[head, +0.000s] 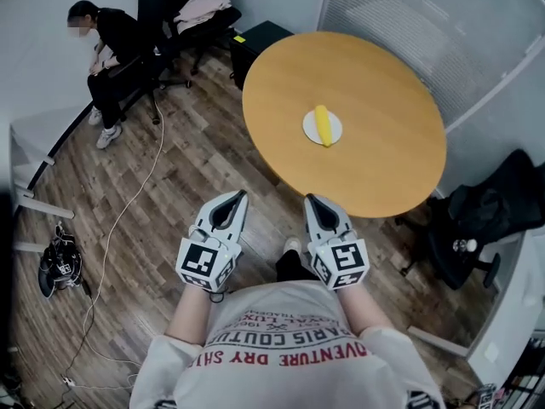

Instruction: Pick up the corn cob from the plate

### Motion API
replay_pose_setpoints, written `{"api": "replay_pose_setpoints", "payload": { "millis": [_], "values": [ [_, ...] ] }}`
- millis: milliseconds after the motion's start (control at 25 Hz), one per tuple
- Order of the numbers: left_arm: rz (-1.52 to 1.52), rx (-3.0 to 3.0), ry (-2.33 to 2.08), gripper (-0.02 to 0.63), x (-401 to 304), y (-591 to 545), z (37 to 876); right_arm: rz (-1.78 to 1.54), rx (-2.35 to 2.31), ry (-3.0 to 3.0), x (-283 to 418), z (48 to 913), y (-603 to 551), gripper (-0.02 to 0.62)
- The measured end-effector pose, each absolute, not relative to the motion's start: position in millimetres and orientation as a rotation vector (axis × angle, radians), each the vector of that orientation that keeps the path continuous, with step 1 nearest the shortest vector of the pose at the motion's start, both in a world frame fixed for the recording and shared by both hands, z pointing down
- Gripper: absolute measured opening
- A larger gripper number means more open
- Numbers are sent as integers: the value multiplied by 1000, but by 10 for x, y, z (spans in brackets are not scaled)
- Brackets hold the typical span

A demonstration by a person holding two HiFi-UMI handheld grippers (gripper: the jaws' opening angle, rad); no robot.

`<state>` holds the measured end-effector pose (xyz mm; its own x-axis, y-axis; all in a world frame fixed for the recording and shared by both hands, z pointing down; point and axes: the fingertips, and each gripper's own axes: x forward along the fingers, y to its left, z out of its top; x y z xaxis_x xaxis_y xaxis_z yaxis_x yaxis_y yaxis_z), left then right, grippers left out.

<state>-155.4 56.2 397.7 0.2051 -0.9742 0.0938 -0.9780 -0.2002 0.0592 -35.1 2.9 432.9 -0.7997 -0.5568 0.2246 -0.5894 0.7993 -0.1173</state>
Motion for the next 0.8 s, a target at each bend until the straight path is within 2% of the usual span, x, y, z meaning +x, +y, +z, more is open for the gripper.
{"api": "replay_pose_setpoints", "payload": {
  "millis": [360, 800],
  "values": [
    [59, 2396, -1898, 32, -1292, -857, 3928, 318, 902, -2802, -140, 4347, -1350, 29],
    [94, 2470, -1680, 32, -1256, -1981, 4197, 385, 1066, -2669, -20, 4643, -2256, 29]
  ]
}}
